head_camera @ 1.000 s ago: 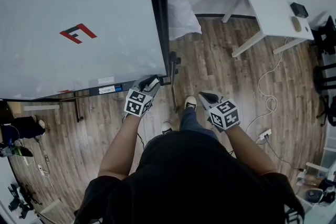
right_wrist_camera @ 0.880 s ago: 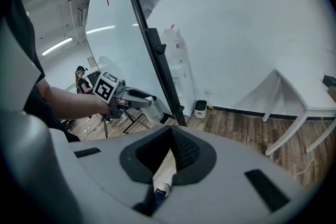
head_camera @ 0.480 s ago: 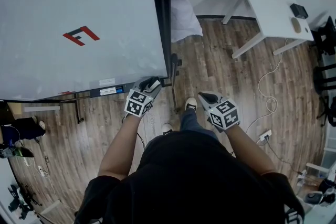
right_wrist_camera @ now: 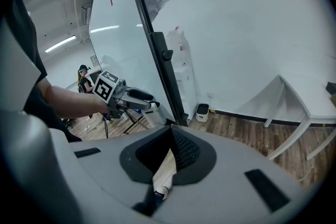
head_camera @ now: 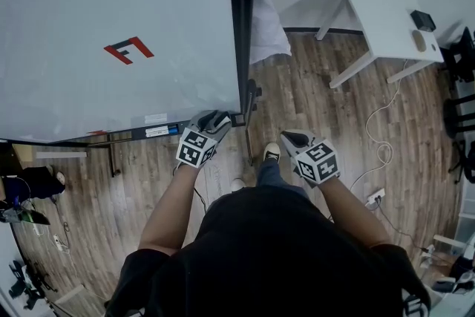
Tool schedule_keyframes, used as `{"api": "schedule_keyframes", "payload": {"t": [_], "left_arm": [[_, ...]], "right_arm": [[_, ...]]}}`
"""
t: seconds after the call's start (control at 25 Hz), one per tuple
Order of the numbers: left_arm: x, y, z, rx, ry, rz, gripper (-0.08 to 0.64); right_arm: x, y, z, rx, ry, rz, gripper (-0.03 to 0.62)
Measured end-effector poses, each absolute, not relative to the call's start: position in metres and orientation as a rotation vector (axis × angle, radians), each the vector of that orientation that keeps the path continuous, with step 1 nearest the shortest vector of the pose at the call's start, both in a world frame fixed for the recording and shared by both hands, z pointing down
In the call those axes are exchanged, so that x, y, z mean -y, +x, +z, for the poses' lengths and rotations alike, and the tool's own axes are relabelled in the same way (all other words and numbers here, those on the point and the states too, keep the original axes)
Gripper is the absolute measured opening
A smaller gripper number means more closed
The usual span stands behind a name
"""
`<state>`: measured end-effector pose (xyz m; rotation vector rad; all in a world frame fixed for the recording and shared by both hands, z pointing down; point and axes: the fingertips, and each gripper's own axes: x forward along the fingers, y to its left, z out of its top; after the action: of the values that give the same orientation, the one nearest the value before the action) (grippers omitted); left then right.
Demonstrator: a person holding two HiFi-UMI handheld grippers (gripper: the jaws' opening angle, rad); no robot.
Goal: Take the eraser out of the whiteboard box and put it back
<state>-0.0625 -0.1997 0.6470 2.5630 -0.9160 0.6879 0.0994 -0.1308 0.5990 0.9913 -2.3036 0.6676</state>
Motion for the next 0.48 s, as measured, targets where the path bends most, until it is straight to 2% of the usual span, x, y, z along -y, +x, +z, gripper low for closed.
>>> {"api": "schedule_keyframes", "payload": {"t": [0.48], "left_arm": [[0.189, -0.098, 0.626, 1.003, 2.551, 0.605, 0.23]], "right_arm": [[0.13, 0.085, 0.589, 2.32, 0.974, 0.629, -0.006]]}}
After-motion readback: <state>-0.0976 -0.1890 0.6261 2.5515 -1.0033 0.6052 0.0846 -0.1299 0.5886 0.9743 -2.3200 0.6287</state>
